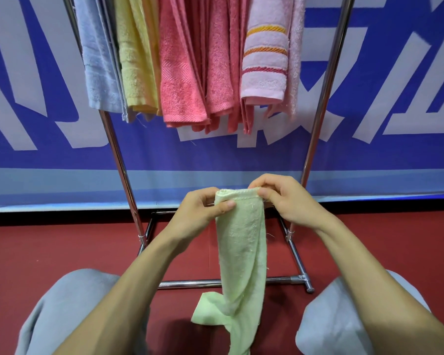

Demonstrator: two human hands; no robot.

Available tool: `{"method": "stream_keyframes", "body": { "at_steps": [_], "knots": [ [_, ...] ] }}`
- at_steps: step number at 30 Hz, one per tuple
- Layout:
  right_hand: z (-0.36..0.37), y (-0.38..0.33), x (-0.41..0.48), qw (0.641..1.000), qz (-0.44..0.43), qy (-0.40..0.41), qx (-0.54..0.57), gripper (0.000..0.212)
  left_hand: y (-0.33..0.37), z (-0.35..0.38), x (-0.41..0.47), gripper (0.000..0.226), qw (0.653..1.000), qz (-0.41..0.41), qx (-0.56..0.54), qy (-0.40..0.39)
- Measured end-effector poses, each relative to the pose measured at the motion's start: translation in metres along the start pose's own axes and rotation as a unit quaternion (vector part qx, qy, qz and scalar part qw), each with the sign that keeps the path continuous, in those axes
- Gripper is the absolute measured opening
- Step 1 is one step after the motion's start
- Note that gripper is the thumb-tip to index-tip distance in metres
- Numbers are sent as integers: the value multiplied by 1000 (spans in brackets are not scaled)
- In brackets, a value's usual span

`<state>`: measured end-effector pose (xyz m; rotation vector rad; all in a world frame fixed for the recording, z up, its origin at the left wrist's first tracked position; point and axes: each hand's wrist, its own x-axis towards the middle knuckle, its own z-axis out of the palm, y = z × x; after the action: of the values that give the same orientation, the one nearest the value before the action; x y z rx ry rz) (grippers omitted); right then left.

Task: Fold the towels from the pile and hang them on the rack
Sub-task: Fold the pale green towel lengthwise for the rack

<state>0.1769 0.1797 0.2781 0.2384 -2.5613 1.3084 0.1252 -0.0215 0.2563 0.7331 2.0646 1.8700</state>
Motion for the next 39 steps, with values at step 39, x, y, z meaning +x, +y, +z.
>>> {"method": "stream_keyframes", "body": {
  "at_steps": [39],
  "knots": [
    [-120,-214,69,967,-60,171,177,5,258,-35,38,20,969,197,65,133]
  ]
}}
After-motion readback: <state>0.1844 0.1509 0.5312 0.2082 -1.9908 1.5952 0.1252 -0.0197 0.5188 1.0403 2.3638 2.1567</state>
